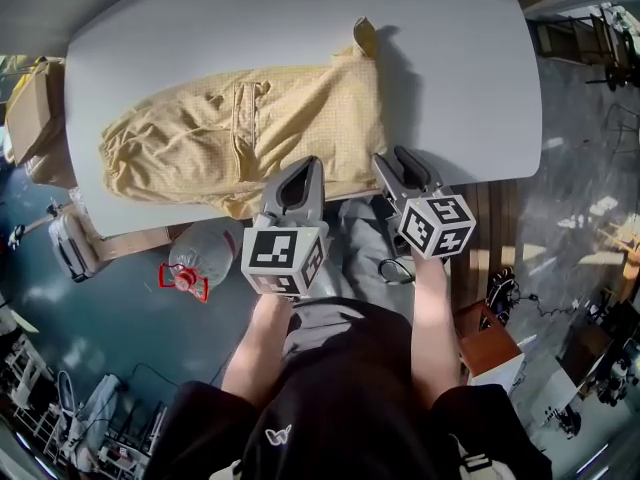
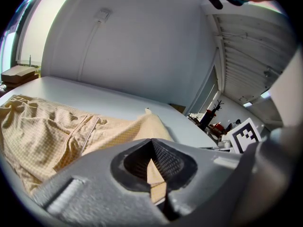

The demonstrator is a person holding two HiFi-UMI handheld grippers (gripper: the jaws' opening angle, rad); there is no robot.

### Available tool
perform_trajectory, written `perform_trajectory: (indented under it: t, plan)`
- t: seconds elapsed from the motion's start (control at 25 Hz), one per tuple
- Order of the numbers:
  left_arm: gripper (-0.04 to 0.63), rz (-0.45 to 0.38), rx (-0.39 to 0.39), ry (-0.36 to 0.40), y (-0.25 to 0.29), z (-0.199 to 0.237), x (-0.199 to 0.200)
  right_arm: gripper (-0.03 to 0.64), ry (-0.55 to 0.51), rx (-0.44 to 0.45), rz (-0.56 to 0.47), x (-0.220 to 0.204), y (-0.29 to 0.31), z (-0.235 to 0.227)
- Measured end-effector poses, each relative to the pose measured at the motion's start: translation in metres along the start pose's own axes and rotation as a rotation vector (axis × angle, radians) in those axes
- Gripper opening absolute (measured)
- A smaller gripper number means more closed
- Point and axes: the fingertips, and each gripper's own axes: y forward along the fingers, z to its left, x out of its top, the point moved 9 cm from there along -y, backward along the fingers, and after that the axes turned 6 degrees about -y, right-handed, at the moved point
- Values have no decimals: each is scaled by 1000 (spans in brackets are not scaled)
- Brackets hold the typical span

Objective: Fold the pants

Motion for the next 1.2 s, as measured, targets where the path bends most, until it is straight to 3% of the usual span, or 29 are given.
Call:
perform_trajectory:
  t: [0.2,0.32,0.6,0.88,1.2]
  plan:
    - [3,24,-5,3,6,-2,-8,178,14,22,29,-4,6,2]
    - [3,28,-16,7,6,-7,-10,57,-4,37,73,-7,8,7]
    - [3,4,-31,13,7,-27,-3,41,9,20,21,9,-15,-12]
    - [3,-18,-91,25,20,-65,-1,40,-4,-113,-1,19,-59,-62]
    - [4,-52,-172,59,41,-133,6,40,18,-327,-31,34,-154,-159]
